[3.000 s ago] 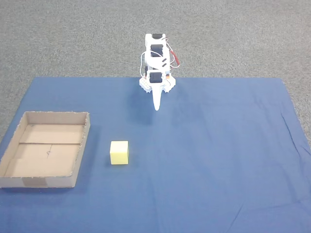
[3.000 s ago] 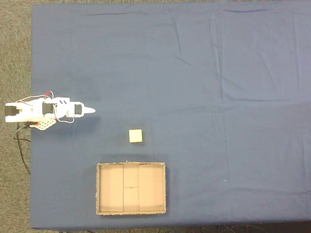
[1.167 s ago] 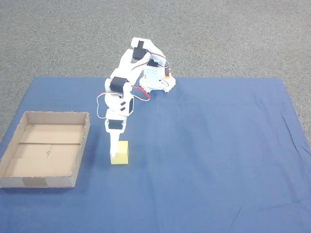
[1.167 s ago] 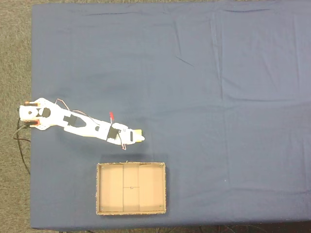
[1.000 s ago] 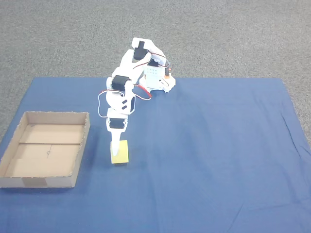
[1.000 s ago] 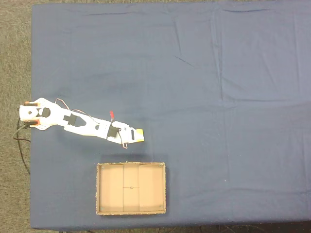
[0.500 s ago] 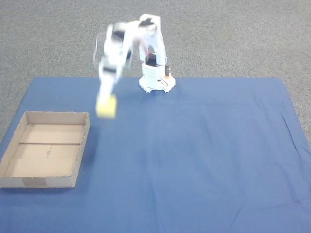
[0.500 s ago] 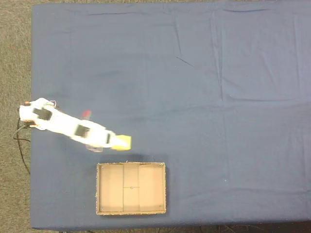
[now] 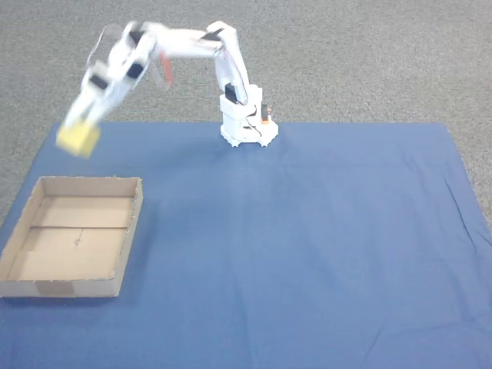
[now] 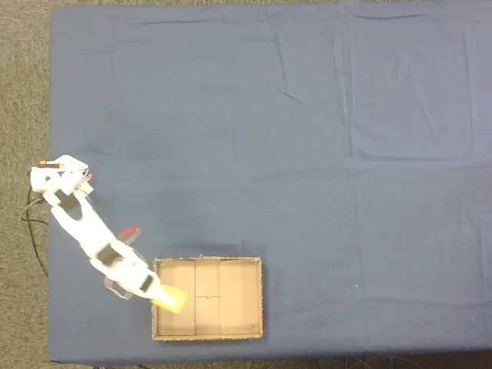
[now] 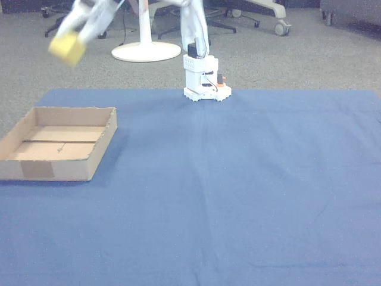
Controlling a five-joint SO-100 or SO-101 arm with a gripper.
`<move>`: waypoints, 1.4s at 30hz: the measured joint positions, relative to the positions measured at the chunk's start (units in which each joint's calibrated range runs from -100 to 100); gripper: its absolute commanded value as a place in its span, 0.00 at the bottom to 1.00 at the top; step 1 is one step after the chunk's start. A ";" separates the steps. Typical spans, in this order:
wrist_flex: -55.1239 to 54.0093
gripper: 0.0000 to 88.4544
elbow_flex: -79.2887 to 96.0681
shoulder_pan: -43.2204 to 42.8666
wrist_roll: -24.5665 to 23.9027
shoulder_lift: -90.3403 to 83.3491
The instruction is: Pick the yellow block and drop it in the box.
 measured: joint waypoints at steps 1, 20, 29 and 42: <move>-0.78 0.20 -2.13 -0.82 0.34 5.29; -1.80 0.27 -14.66 -3.35 1.76 28.39; -12.15 0.00 52.42 -24.79 -1.95 -43.39; -13.48 0.00 123.15 -48.18 -13.77 -106.82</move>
